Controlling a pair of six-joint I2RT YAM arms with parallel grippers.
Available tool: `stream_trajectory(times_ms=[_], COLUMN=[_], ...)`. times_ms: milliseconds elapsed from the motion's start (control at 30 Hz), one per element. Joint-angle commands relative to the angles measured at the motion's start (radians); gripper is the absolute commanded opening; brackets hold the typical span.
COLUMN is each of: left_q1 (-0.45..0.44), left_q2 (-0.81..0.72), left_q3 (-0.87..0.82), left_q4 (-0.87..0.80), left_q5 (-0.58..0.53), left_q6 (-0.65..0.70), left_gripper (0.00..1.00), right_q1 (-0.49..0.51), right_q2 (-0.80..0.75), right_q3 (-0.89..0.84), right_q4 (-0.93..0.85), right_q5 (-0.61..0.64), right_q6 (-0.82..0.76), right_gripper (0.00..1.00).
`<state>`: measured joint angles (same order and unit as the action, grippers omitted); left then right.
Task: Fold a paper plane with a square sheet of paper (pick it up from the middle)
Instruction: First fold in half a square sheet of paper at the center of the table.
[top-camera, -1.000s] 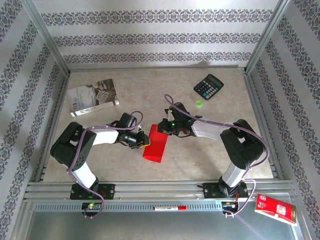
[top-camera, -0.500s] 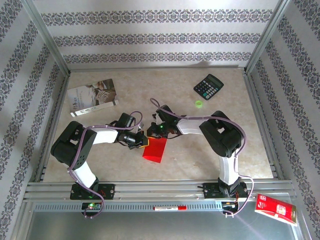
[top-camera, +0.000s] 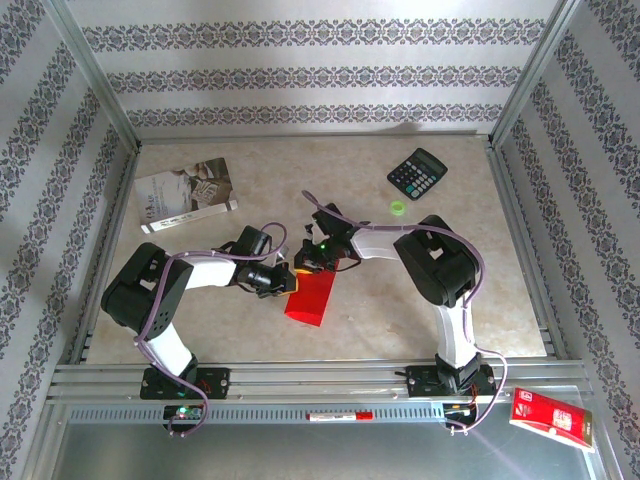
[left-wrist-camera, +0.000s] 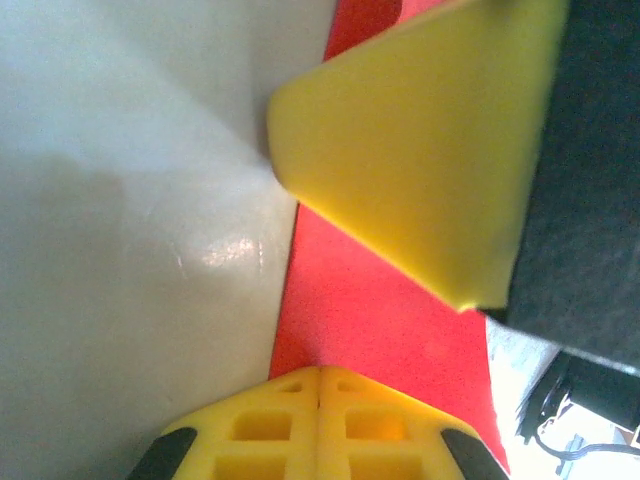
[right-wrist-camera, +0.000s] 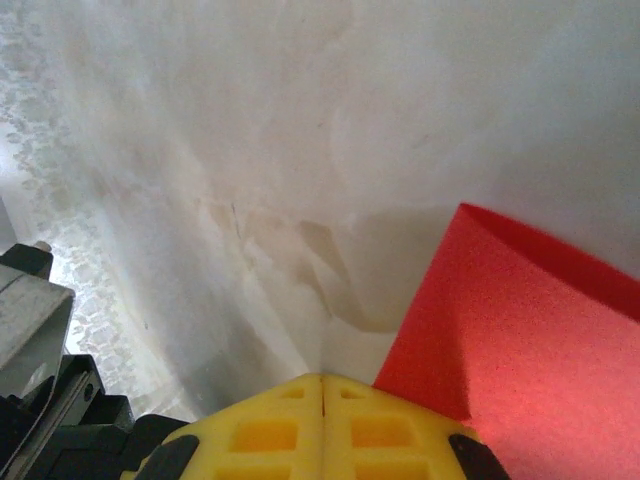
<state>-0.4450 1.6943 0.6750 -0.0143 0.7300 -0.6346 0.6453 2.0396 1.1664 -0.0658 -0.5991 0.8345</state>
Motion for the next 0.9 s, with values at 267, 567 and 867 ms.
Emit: stream_trajectory(times_ms=[267, 567, 867], left_q1=[-0.042, -0.055, -0.063], left_q2=[0.097, 0.078, 0.057], left_q3=[-0.083, -0.073, -0.068], left_q4=[-0.189, -0.167, -0.135], left_q5=[-0.173, -0.179, -0.190], left_q6=[0.007, -0.036, -0.084], left_gripper=[0.00, 0.00, 0.00], right_q1=[-0.167, -0.229, -0.059], right_q2=[0.117, 0.020, -0.156], right_q3=[0.127, 0.196, -0.031], right_q4=[-0.086, -0.141, 0.005], right_q5=[0.192, 0.154, 0.091], right_q6=[-0.020, -0.101, 0.005], right_gripper=[0.00, 0.00, 0.00])
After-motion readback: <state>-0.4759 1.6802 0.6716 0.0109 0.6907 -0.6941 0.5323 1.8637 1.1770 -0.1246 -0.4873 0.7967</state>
